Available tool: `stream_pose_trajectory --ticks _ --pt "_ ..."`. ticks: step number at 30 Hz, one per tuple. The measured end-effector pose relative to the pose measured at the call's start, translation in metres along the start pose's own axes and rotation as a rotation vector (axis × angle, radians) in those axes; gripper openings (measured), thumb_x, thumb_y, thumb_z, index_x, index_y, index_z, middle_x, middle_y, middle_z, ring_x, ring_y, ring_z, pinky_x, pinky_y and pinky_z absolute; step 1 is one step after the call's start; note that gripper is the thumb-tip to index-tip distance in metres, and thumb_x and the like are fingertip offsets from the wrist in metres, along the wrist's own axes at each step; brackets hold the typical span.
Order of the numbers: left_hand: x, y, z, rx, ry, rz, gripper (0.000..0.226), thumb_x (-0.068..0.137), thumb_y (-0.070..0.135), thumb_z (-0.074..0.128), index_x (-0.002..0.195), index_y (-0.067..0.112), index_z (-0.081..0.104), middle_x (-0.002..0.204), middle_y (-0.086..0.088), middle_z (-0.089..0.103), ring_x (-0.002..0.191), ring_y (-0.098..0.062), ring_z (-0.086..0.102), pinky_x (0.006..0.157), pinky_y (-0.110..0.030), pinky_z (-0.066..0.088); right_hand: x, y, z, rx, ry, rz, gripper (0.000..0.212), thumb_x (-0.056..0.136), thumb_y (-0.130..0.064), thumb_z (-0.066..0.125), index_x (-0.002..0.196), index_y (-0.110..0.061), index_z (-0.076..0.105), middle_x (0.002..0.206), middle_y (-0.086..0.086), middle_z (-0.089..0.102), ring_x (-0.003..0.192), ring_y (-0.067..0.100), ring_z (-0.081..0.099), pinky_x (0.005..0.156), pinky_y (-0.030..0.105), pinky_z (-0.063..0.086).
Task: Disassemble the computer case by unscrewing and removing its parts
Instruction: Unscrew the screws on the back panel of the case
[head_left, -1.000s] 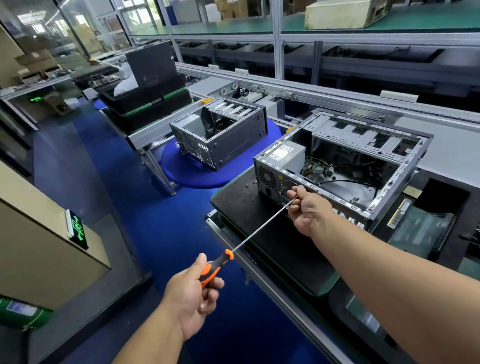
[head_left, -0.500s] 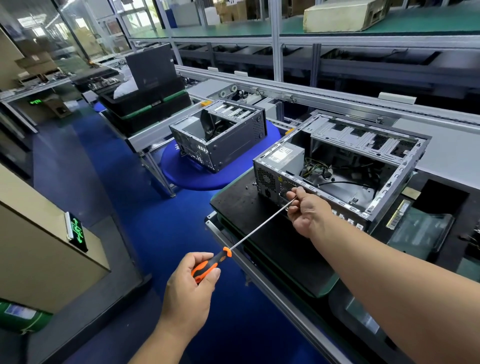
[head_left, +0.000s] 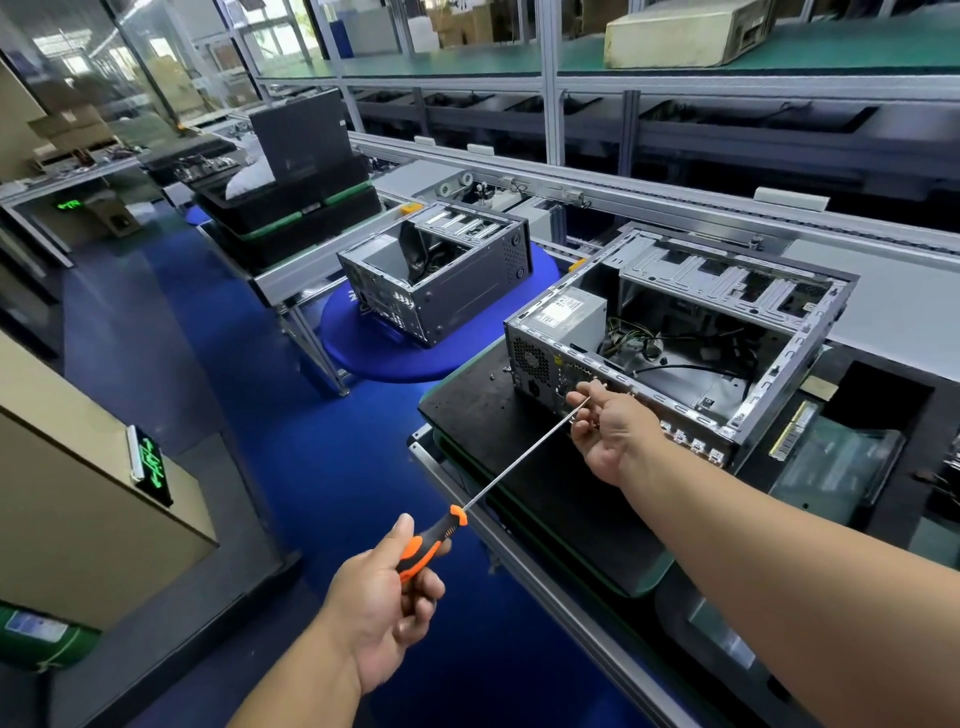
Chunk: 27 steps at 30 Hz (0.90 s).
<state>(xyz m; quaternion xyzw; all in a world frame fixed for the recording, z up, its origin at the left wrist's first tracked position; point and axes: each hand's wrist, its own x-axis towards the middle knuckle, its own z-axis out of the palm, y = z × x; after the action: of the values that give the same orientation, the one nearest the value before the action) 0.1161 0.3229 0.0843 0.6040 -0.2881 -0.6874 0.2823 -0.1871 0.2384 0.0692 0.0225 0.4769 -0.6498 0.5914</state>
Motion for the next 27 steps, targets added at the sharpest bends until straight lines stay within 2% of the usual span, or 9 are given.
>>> stream_pose_trajectory --ticks 5,9,12,17,23,27 --pt "0.001 0.001 0.0 -0.002 -0.008 -0.003 0.056 0.102 0.056 0.056 0.099 0.008 0.084 0.068 -0.011 0.059 0.049 -0.015 0.047 0.042 -0.022 0.03 -0.004 0.003 -0.002 0.014 -0.01 -0.017 0.017 0.106 -0.019 0.054 0.097 -0.011 0.066 0.071 0.002 0.068 0.049 0.002 0.048 0.04 0.013 0.04" --pt "0.001 0.001 -0.001 -0.016 -0.047 0.047 0.05 0.093 0.054 0.067 0.103 0.006 0.079 0.071 -0.013 0.058 0.053 -0.018 0.048 0.046 -0.024 0.031 -0.003 0.001 0.0 0.05 0.001 -0.006 0.013 0.104 -0.016 0.058 0.094 -0.011 0.064 0.072 0.003 0.066 0.046 0.002 0.047 0.039 0.012 0.041" --pt "0.001 0.002 -0.002 -0.008 -0.091 0.115 0.041 0.088 0.045 0.075 0.107 0.01 0.067 0.079 -0.013 0.062 0.057 -0.017 0.051 0.046 -0.025 0.035 -0.002 0.002 0.0 0.069 0.009 -0.001 0.017 0.105 -0.02 0.058 0.092 -0.01 0.063 0.073 0.004 0.066 0.045 0.002 0.048 0.038 0.012 0.041" --pt "0.004 0.001 -0.004 -0.012 -0.119 0.204 0.053 0.075 0.025 0.084 0.121 0.005 0.068 0.09 -0.012 0.067 0.065 -0.017 0.056 0.047 -0.026 0.04 0.001 0.003 0.001 0.069 0.047 -0.008 0.018 0.103 -0.02 0.061 0.089 -0.009 0.062 0.07 0.004 0.066 0.045 0.002 0.049 0.038 0.012 0.042" --pt "0.006 -0.001 -0.008 0.086 -0.07 0.292 0.039 0.089 0.001 0.078 0.125 0.011 0.065 0.087 -0.006 0.064 0.067 -0.016 0.058 0.05 -0.028 0.042 0.005 0.005 0.005 0.037 0.12 -0.008 0.018 0.1 -0.021 0.066 0.086 -0.011 0.062 0.069 0.002 0.063 0.044 0.001 0.047 0.037 0.01 0.037" --pt "0.007 -0.001 -0.009 0.162 -0.039 0.346 0.036 0.092 -0.002 0.075 0.123 0.014 0.066 0.087 -0.007 0.067 0.068 -0.017 0.059 0.052 -0.029 0.043 0.007 0.005 0.005 0.024 0.14 0.005 0.019 0.097 -0.022 0.07 0.085 -0.011 0.062 0.07 0.001 0.061 0.045 0.001 0.046 0.037 0.01 0.035"
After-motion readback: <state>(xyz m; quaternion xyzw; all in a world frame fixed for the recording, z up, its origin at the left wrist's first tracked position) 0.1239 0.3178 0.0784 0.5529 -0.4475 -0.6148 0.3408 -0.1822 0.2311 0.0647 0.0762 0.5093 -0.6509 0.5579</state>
